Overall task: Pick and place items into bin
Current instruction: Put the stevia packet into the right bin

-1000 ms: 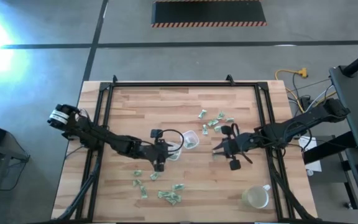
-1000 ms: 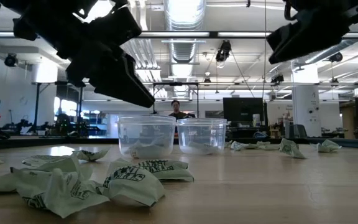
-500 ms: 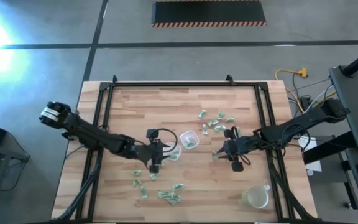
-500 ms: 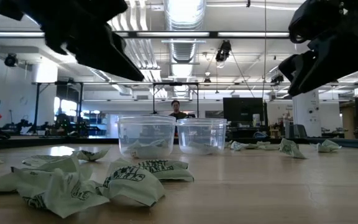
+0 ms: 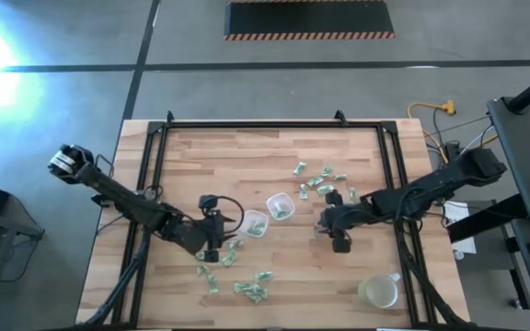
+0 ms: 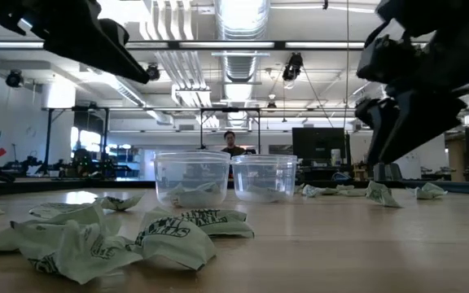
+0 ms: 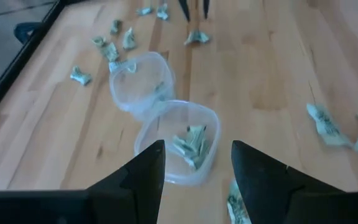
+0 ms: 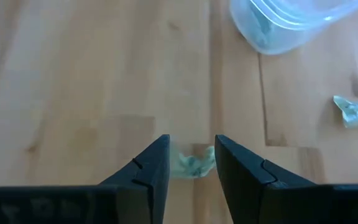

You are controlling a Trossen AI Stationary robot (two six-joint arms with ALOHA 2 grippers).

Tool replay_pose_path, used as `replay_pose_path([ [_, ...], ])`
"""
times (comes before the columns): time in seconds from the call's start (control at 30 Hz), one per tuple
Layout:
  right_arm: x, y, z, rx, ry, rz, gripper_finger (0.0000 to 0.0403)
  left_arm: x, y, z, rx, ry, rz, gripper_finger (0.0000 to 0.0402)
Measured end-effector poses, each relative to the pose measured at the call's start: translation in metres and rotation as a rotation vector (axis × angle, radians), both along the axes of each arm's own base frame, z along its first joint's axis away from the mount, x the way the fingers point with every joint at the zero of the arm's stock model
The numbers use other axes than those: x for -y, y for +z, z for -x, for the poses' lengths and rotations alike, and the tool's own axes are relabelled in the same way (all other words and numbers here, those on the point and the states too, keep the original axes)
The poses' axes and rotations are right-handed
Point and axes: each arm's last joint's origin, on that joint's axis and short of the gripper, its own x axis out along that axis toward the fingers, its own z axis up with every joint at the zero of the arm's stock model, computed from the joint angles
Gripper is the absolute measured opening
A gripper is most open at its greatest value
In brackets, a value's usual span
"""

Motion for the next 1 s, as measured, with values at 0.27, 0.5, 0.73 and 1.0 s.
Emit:
replay_pose_path([
  [0.27, 0.009, -0.013, -0.006, -0.099, -0.09, 0.012, 0.0119, 0.003, -0.001, 0.004, -0.003, 0.008, -0.006, 0.0169],
  [0.5, 0.008, -0.017, -0.008, -0.122, -0.088, 0.006, 0.0119, 0.003, -0.001, 0.004, -0.003, 0.007, -0.006, 0.0169],
  [0.73, 0.008, -0.017, -0.007, -0.124, -0.089, 0.001, 0.0115, 0.003, -0.001, 0.004, -0.003, 0.007, -0.006, 0.0169],
  [1.0, 0.008, -0.019, -0.006, -0.135, -0.093, -0.017, 0.009, 0.003, -0.001, 0.005, -0.009, 0.006, -0.009, 0.0169],
])
